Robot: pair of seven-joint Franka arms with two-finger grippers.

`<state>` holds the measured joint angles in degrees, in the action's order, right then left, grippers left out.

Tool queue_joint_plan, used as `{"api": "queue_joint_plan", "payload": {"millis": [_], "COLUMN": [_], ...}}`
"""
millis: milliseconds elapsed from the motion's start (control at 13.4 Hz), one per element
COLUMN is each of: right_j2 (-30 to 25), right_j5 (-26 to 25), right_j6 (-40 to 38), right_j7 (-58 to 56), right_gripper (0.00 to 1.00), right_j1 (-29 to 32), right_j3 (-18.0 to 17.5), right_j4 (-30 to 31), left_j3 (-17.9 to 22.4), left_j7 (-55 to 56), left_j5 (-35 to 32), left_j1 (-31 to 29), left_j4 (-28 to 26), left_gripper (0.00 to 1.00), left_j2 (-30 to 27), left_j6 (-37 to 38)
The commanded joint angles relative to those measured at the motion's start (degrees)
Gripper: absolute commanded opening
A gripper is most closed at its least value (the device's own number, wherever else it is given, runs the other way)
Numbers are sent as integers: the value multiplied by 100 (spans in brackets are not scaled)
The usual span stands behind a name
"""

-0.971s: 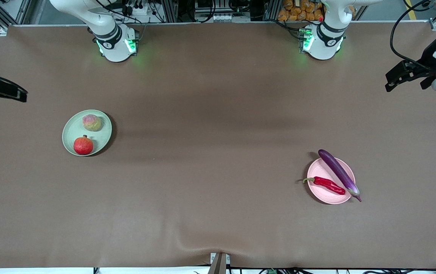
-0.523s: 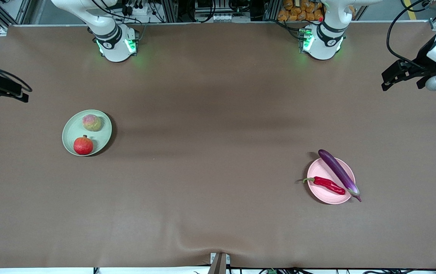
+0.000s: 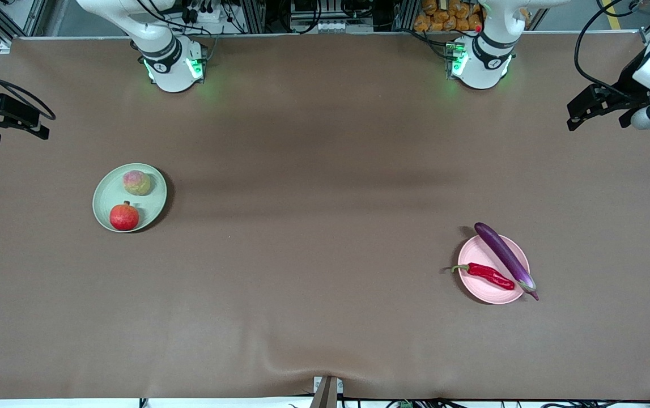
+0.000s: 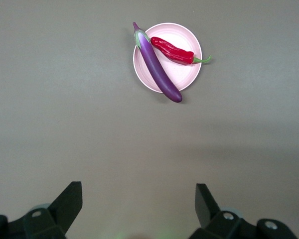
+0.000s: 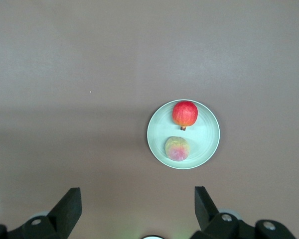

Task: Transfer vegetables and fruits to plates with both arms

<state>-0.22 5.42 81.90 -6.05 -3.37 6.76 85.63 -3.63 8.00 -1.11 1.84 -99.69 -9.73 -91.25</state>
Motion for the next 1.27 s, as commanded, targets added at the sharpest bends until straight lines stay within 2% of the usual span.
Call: {"api": "queue_joint_plan", "payload": {"millis": [0, 224, 896, 1195], "right_j2": [-145, -137, -137, -137], "right_j5": [-111, -330, -340, -533], "right_j6": [90, 72, 45, 46], "right_j7": [-63, -63, -72, -63], "right_gripper": [100, 100, 100, 100], "right_j1": [249, 197, 258, 276], "right_j3": [-201, -262, -359, -465], "right_j4": [182, 112, 112, 112], "left_j3": [-32, -32, -50, -50], "left_j7": [-88, -96, -79, -26], "left_j5": [15, 15, 15, 23], "left_j1": [-35, -8, 27, 18], "left_j4": [-16, 134, 178, 239], "left_gripper": [100, 100, 100, 100], "left_j2": [-109, -56, -100, -91], "left_j6": [-51, -7, 89, 327]}}
